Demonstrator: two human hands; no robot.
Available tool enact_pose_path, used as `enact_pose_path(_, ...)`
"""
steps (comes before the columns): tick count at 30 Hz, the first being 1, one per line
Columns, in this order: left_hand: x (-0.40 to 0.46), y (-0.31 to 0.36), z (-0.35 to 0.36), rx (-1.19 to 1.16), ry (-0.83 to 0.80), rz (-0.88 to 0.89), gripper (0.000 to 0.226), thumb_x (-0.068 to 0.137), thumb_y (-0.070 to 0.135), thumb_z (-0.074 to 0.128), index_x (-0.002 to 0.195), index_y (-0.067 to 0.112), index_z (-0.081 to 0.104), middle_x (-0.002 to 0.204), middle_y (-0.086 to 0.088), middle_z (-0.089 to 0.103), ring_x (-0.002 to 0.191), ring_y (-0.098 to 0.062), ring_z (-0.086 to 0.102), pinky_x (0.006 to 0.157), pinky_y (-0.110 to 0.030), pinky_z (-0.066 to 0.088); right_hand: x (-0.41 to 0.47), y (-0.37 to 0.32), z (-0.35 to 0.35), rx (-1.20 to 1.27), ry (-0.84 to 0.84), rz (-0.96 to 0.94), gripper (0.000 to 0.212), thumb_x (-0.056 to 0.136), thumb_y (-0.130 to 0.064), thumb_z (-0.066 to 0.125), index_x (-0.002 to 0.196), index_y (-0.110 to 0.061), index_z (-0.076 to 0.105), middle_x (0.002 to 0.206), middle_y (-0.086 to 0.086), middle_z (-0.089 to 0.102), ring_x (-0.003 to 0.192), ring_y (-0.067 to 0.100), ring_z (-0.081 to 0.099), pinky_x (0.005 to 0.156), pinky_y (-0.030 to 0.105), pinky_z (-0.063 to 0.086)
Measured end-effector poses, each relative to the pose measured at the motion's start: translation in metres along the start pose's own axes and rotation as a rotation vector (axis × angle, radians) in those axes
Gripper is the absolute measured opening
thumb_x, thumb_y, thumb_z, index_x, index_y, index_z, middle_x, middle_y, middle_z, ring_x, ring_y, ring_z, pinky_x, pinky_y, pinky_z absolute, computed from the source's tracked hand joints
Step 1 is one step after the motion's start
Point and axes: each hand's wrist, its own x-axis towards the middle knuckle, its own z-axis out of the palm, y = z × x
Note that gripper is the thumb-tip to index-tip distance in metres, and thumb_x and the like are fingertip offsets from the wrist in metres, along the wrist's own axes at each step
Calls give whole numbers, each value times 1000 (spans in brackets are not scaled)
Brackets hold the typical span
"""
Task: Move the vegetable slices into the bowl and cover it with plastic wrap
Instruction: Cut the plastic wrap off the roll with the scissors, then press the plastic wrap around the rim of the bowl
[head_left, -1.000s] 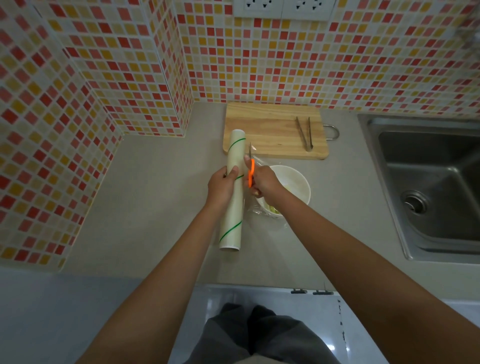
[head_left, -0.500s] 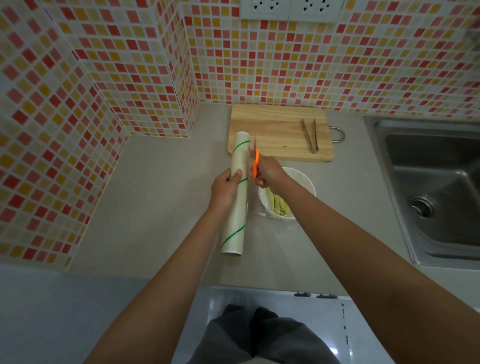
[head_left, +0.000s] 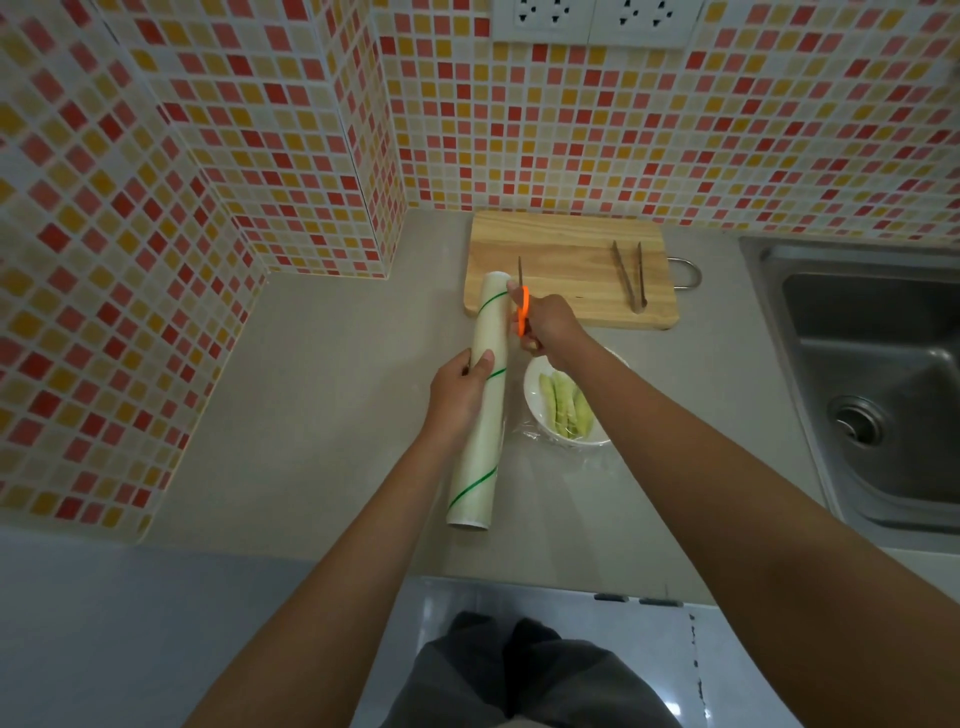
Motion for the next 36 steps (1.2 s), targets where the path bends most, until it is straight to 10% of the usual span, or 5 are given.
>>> enact_pose_path(7,9,-18,-12,176,99,24,35,97,30,47,99,-2,61,88,-18,60,81,-29,56,70,-31,37,-20,-24,-25,65,31,-95,33,89,-34,63,69,-7,64,57,7,59,32,14,46,37,17,30)
enact_pose_path(13,18,-37,-19,405,152,36,37,99,29,43,106,-6,53,107,-32,57,98,-41,57,76,-37,39,-49,38,-100,-259,388,-221,46,89,-46,57,61,-10,64,50,4,58,36,14,51,46,24,44)
enact_pose_path(22,22,-48,-9,555,155,17,43,100,31,40,111,-9,51,111,-35,56,110,-46,51,90,-46,41,-71,139,-141,-762,579,65,44,93,-35,48,84,4,65,90,26,67,88,40,65,75,35,48)
enact_pose_path(36,17,-53,-9,734,234,50,46,100,31,39,121,-9,45,127,-28,38,115,-42,41,94,-46,40,-69,143,-149,-937,596,130,35,89,-31,49,88,0,64,91,21,69,86,38,66,72,35,49)
